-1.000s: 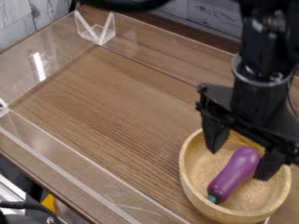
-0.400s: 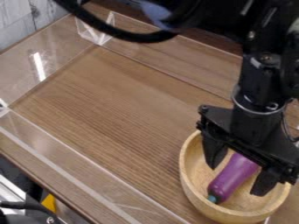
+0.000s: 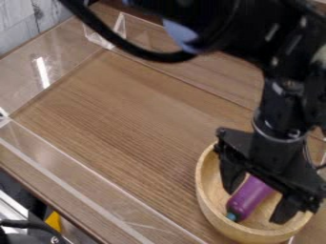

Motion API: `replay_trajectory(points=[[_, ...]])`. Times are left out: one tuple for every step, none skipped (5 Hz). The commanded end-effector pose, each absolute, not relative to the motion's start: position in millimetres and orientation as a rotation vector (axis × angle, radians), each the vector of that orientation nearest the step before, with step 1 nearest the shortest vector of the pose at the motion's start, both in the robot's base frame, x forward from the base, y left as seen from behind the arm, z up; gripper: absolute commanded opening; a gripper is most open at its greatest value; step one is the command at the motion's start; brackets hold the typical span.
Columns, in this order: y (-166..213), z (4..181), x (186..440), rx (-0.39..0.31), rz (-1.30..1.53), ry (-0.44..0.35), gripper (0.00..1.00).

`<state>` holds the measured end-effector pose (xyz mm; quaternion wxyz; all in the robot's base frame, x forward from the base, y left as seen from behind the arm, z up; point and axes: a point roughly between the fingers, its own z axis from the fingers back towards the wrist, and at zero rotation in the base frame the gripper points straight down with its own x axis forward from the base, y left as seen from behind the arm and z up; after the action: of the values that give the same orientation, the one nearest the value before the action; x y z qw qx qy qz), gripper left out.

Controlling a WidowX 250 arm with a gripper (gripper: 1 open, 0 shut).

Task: Remove the purple eggplant from inside the brown bowl and put it on the table

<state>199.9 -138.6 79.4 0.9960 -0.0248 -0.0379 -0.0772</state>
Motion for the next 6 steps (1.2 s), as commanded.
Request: replay_trajectory(points=[[-142,74.7,203,-0.046,-0.156,-0.11,1.0],[-144,65.3,204,-0.034,-0.152,-0.113,1.0],[-143,59.0,205,-0.024,-0.148,-0.114,1.0],[-143,54.0,207,-0.019,-0.142,-0.114,1.0],[-143,50.4,208,-0.015,-0.137,-0.113,0.0],[-142,52.2,208,-0.01,-0.134,-0.114,0.0]])
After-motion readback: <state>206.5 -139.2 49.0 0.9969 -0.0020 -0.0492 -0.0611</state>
